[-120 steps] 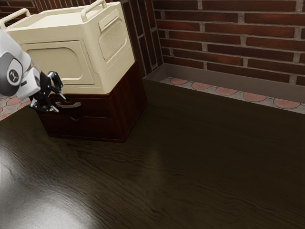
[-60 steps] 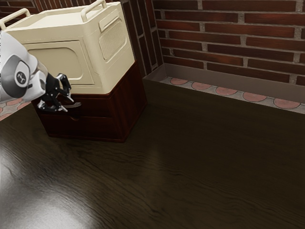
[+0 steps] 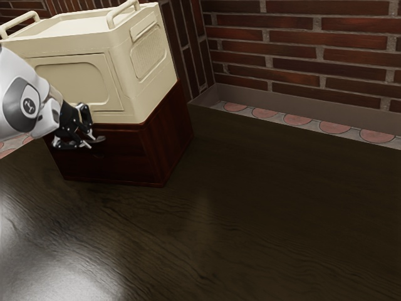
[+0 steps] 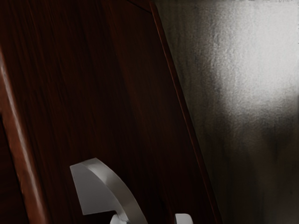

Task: Pull the drawer handle with one arm to open the drawer

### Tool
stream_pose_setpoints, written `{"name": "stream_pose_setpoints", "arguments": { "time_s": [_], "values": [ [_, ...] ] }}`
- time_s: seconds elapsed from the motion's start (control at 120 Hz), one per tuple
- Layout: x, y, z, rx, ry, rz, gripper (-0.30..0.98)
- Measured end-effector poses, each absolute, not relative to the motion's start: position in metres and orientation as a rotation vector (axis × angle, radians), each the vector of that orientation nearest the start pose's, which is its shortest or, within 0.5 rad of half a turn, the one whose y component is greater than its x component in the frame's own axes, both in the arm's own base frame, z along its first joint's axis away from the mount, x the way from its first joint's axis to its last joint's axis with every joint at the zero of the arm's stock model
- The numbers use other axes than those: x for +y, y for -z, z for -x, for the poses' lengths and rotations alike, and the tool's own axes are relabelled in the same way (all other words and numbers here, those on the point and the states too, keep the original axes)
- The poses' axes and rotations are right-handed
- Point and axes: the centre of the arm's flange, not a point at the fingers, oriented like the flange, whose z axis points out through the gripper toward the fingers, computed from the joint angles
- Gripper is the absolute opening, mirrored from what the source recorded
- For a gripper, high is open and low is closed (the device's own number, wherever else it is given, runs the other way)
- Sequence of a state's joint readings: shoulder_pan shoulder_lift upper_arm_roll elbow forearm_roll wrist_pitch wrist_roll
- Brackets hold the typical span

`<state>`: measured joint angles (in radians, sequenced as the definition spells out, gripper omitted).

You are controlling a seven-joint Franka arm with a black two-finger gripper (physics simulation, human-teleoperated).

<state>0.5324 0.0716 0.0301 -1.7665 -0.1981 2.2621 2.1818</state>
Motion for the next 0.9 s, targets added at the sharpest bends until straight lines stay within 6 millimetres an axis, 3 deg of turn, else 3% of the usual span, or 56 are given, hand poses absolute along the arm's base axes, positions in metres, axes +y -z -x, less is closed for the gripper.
{"name": "stream_pose_setpoints", "arguments": {
  "time_s": [0.242,0.425,0.542,0.9],
  "values": [
    [0.319,-0.561,-0.506,1.901,0.364,1.977,-0.05],
    [0.309,-0.567,-0.472,1.894,0.370,1.978,-0.08],
    [0.314,-0.568,-0.453,1.874,0.370,1.997,-0.08],
    [0.304,-0.564,-0.425,1.887,0.364,1.997,-0.07]
  ]
}}
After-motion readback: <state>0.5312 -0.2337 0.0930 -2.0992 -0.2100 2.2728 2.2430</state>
